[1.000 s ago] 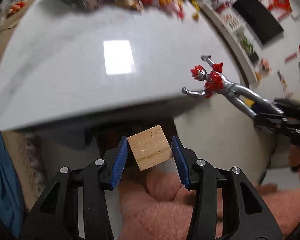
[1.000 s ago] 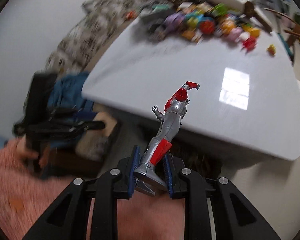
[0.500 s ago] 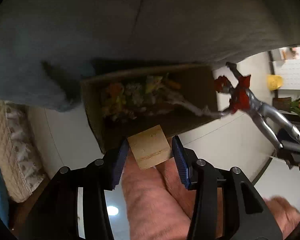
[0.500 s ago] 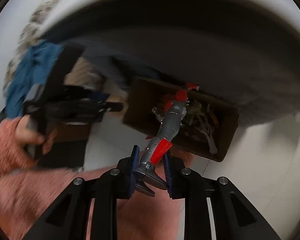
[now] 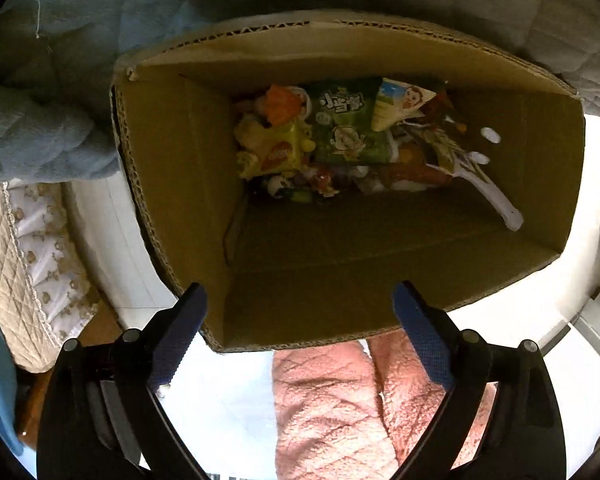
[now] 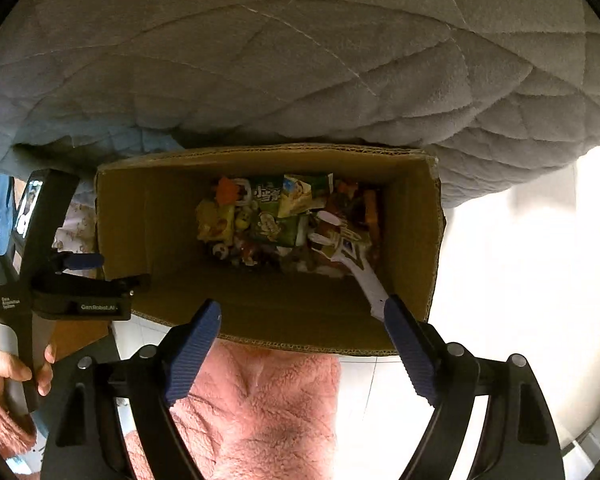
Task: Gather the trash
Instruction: 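Lower both tools to the cardboard box and release the figure and wooden block, then raise both tools to the table and grasp the brown snack wrapper with the left gripper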
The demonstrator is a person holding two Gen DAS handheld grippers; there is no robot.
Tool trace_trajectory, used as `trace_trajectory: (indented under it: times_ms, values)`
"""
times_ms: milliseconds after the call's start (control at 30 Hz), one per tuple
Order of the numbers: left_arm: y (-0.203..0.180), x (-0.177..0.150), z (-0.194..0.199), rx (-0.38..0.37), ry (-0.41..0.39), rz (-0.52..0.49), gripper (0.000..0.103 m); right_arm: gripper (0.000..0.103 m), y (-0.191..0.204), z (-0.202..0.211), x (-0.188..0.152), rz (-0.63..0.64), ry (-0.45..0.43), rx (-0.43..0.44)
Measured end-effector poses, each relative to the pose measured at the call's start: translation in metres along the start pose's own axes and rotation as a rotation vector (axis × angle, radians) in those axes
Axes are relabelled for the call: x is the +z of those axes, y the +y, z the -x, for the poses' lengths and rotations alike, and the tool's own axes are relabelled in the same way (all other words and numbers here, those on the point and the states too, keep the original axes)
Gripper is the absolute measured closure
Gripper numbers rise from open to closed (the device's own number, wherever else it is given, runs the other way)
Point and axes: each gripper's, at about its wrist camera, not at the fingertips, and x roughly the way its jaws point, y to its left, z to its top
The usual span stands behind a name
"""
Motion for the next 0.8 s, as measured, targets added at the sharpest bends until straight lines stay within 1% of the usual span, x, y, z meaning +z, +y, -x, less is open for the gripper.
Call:
trace_trajectory:
  times_ms: [100,167,300,367,467,533,567,600,633,667,700,733,767,800]
  values:
    - [0.001,-0.005,0.011,-0.007,-0.010,0.015,0.011,0.020,0.001,0.011,0.001,0.034,-0.011,0.005]
    - [-0.001,-0.010,0.024,-0.015,-0.029,0.031,0.011,0.020,0.003,0.028,0.001,0.049,-0.025,0.024]
    - [-0.002,-0.031,0.071,-0.018,-0.075,0.053,0.011,0.020,0.013,0.075,-0.002,0.069,-0.065,0.073]
    - [-0.003,-0.045,0.098,-0.015,-0.095,0.050,0.011,0.020,0.021,0.109,-0.003,0.092,-0.099,0.099]
    - [-0.007,-0.073,0.148,-0.004,-0.139,0.016,0.011,0.020,0.037,0.166,-0.007,0.147,-0.164,0.156]
    - [-0.010,-0.096,0.188,-0.011,-0.175,-0.016,0.011,0.017,0.046,0.207,-0.011,0.188,-0.228,0.182]
    - [-0.012,-0.103,0.201,-0.012,-0.195,-0.023,0.011,0.016,0.048,0.224,-0.012,0.196,-0.261,0.188]
    - [-0.012,-0.114,0.227,-0.008,-0.233,-0.030,0.011,0.014,0.049,0.247,-0.013,0.195,-0.313,0.191]
    - [-0.011,-0.122,0.246,-0.014,-0.267,-0.027,0.011,0.014,0.048,0.261,-0.013,0.192,-0.343,0.199]
    - [-0.009,-0.130,0.275,-0.031,-0.319,-0.017,0.011,0.014,0.048,0.276,-0.012,0.183,-0.377,0.208]
    - [-0.008,-0.133,0.294,-0.045,-0.360,-0.010,0.011,0.013,0.047,0.286,-0.011,0.175,-0.399,0.214]
    - [-0.007,-0.134,0.322,-0.062,-0.436,-0.005,0.011,0.013,0.045,0.299,-0.010,0.161,-0.432,0.227]
    - [-0.005,-0.132,0.349,-0.061,-0.514,-0.001,0.011,0.012,0.045,0.306,-0.008,0.153,-0.452,0.232]
    - [-0.005,-0.126,0.366,-0.059,-0.568,0.004,0.011,0.012,0.045,0.313,-0.007,0.144,-0.477,0.231]
